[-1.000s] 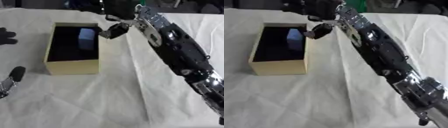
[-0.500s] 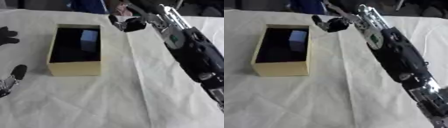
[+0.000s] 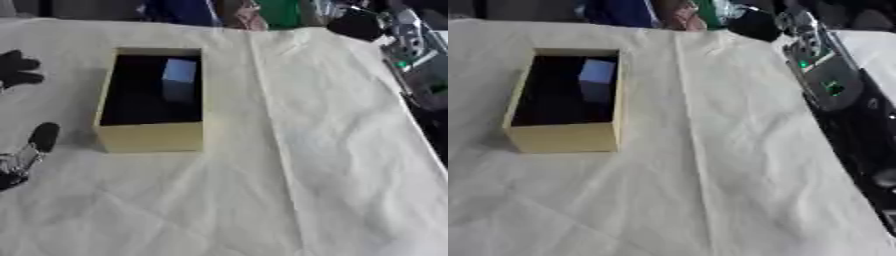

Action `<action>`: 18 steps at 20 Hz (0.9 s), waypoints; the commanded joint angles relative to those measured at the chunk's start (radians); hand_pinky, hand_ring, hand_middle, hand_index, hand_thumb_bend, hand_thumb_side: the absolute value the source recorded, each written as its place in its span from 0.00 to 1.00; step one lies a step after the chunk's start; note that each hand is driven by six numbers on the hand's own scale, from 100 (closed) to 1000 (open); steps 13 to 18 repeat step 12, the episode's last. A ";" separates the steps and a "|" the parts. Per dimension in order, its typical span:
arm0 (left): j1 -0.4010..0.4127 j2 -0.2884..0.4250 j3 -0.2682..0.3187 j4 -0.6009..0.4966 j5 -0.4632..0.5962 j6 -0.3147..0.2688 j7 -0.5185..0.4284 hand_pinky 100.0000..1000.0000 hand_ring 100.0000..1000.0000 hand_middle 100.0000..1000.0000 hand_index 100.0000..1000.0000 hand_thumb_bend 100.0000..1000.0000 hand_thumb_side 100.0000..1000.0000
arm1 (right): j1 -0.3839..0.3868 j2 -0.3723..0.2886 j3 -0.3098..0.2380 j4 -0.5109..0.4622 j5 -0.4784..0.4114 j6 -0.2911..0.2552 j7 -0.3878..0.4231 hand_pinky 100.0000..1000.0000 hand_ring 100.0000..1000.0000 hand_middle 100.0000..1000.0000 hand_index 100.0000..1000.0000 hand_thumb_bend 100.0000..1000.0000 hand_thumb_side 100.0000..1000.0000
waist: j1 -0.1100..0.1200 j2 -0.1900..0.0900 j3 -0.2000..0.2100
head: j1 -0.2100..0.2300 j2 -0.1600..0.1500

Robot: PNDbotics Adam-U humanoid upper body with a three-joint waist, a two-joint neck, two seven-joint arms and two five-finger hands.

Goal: Pick up objects on the table and place them in the box.

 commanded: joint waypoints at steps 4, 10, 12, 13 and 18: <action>-0.001 0.014 0.018 -0.008 -0.004 0.004 0.015 0.86 0.76 0.78 0.95 0.28 0.45 | 0.114 -0.023 -0.102 -0.055 -0.196 0.037 -0.056 0.86 1.00 0.78 0.89 0.00 0.39 | 0.012 -0.012 -0.016 | 0.016 -0.011; 0.002 0.010 0.023 -0.007 -0.007 0.011 0.021 0.87 0.76 0.78 0.95 0.26 0.46 | 0.192 0.012 -0.146 -0.056 -0.249 0.037 -0.080 0.86 1.00 0.76 0.88 0.00 0.44 | 0.018 -0.011 -0.025 | 0.021 -0.012; 0.003 0.009 0.023 -0.006 -0.008 0.013 0.023 0.87 0.76 0.78 0.96 0.26 0.46 | 0.209 0.028 -0.152 -0.052 -0.256 0.036 -0.079 0.86 1.00 0.75 0.88 0.00 0.45 | 0.020 -0.011 -0.028 | 0.022 -0.012; 0.003 0.009 0.023 -0.006 -0.008 0.013 0.023 0.87 0.76 0.78 0.96 0.26 0.46 | 0.209 0.028 -0.152 -0.052 -0.256 0.036 -0.079 0.86 1.00 0.75 0.88 0.00 0.45 | 0.020 -0.011 -0.028 | 0.022 -0.012; 0.003 0.009 0.023 -0.006 -0.008 0.013 0.023 0.87 0.76 0.78 0.96 0.26 0.46 | 0.209 0.028 -0.152 -0.052 -0.256 0.036 -0.079 0.86 1.00 0.75 0.88 0.00 0.45 | 0.020 -0.011 -0.028 | 0.022 -0.012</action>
